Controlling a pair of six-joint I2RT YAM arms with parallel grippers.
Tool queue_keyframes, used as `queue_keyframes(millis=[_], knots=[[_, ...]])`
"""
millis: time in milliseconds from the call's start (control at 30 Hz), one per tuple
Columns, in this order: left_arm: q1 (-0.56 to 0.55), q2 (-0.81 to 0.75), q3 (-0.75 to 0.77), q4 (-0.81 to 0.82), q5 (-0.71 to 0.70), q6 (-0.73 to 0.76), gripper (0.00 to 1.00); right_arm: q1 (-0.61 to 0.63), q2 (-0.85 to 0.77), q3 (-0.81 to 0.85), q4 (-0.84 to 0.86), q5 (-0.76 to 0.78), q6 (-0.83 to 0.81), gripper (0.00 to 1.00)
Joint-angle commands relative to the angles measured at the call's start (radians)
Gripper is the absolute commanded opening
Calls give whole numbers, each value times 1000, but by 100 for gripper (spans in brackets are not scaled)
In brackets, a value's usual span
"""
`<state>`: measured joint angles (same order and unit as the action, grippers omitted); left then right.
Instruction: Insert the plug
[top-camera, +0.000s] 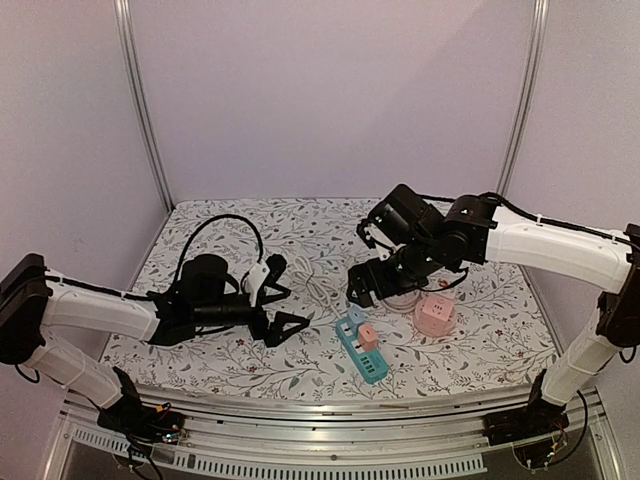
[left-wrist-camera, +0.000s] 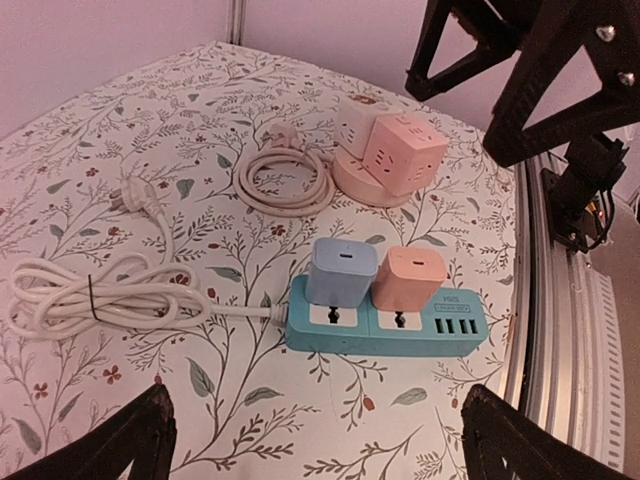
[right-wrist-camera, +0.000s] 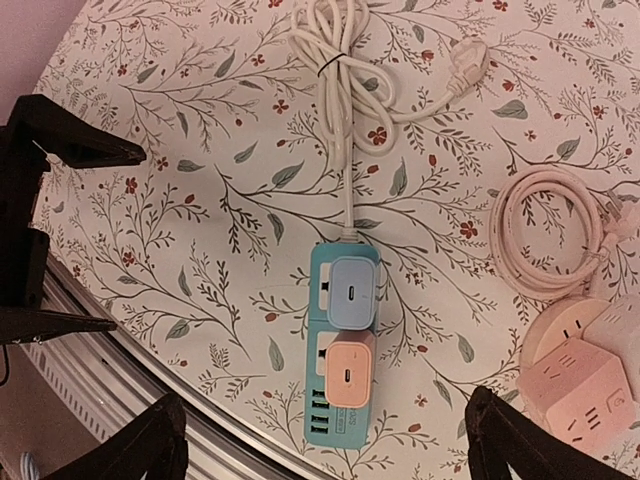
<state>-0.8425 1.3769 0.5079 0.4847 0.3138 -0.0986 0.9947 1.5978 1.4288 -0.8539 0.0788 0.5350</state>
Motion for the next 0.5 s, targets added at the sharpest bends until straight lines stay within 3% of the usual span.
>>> queue_keyframes(millis=[0,333,467], knots=[[-15,-16,38,-31,-93,-15,99,-6,-27,-25,82,40,-27,99],[-1,-139,160,-238,-520,43,99,-62,-98,-5,120,118,-59,99],[35,-202,154,-232,-779,96,99,-62,-169,-76,213,164,-106,99]])
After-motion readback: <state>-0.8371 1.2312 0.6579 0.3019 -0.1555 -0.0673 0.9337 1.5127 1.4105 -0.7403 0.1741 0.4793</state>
